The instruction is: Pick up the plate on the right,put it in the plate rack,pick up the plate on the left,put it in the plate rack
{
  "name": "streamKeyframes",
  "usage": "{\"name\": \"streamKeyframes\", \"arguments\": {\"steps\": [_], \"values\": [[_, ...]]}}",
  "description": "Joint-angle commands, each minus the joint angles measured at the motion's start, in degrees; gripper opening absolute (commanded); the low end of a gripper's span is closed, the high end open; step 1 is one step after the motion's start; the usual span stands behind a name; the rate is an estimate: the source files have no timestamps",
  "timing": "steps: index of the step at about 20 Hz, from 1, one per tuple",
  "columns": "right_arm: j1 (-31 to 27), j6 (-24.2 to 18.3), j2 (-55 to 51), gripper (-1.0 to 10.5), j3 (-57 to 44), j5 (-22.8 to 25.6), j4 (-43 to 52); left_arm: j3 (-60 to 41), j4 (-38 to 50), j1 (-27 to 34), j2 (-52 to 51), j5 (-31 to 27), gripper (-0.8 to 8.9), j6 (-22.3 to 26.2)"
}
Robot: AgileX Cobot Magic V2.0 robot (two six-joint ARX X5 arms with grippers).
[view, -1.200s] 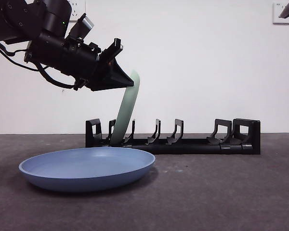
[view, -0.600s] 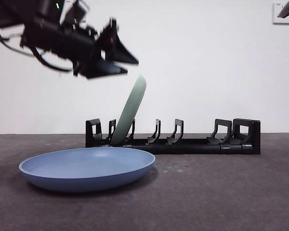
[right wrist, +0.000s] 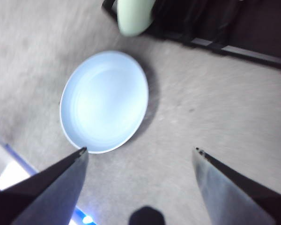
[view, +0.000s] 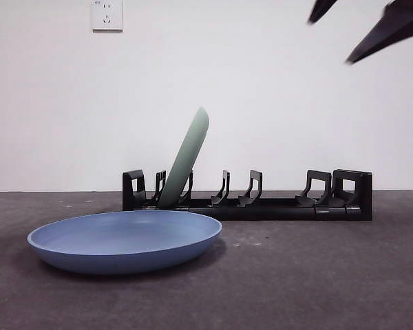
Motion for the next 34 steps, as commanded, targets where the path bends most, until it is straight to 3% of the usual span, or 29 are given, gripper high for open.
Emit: {"name": "streamKeyframes", "arguments": {"steps": [1,6,11,26,31,34], "values": [[3.3,1.5,4.9,3.8,-0.5,-0.1,2.5,0.2,-6.7,0.1,-5.7,-2.4,4.15,6.1],[10.9,4.6,17.1,3.8,-0.5,4.8,8.7,0.2,-21.2,0.0,-15.1,-11.4,4.77,13.5],[15.0,7.6,26.6,3.8,-0.5,8.2,14.1,0.2,-31.8,0.0,-17.9,-18.4,4.77,16.5],[18.5,11.0,35.0,3.6,-0.5,9.3,20.4,0.2,-32.6,0.0,-17.8,-18.4,4.76,16.5],[19.0,11.9,35.2,-0.2,-0.5,9.7,21.4,0.2,-32.7,0.0,-17.6,-18.4,4.76,16.5],[19.0,11.9,35.2,-0.1,-0.5,9.7,21.3,0.2,-32.6,0.0,-17.4,-18.4,4.76,16.6]]}}
